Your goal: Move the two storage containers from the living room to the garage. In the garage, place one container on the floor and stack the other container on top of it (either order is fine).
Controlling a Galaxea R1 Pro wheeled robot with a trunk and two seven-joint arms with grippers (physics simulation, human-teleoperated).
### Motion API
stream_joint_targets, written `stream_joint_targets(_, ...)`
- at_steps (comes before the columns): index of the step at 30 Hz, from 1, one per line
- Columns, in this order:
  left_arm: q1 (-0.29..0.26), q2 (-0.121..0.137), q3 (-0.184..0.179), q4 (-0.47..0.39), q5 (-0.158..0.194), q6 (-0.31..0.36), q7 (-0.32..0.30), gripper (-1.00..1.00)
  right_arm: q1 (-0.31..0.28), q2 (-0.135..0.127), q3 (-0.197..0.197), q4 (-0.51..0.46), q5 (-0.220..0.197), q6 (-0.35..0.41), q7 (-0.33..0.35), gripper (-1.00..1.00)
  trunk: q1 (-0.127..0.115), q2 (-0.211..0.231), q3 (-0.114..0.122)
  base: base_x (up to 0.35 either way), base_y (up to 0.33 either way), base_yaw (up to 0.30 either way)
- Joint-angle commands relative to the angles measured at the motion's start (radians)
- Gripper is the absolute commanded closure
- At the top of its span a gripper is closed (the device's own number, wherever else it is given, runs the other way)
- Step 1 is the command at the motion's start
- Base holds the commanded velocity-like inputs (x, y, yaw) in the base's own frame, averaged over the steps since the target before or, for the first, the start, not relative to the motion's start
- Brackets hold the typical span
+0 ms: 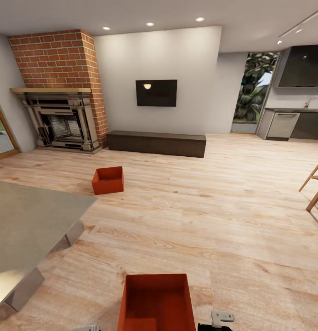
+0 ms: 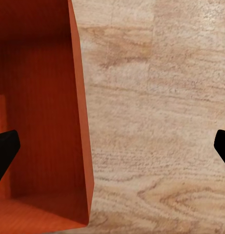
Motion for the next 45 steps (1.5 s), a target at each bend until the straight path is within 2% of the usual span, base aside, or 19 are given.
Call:
stream_joint_targets(1, -0.001, -0.001, 0.008, 0.001, -0.005, -0.003, -0.008, -1.00, -0.001, 0.001, -0.003, 0.001, 0.001, -0.004, -0.002, -1.00, 0.000, 0.000, -0.001, 0.000, 0.000, 0.000)
stream_joint_targets(34, -0.001, -0.001, 0.008, 0.001, -0.005, -0.003, -0.008, -1.00, -0.001, 0.001, -0.003, 0.002, 0.001, -0.004, -0.002, -1.00, 0.000, 0.000, -0.001, 0.000, 0.000, 0.000)
stream_joint_targets(38, -0.001, -0.001, 0.008, 0.001, -0.006, -0.003, -0.008, -1.00, -0.001, 0.001, -0.003, 0.002, 0.001, -0.004, -0.002, -1.00, 0.015, -0.028, -0.013, 0.000, 0.000, 0.000)
stream_joint_targets(45, -0.001, -0.001, 0.008, 0.001, -0.006, -0.003, -0.008, -1.00, -0.001, 0.001, -0.003, 0.002, 0.001, -0.004, -0.002, -1.00, 0.019, -0.035, -0.017, 0.000, 0.000, 0.000)
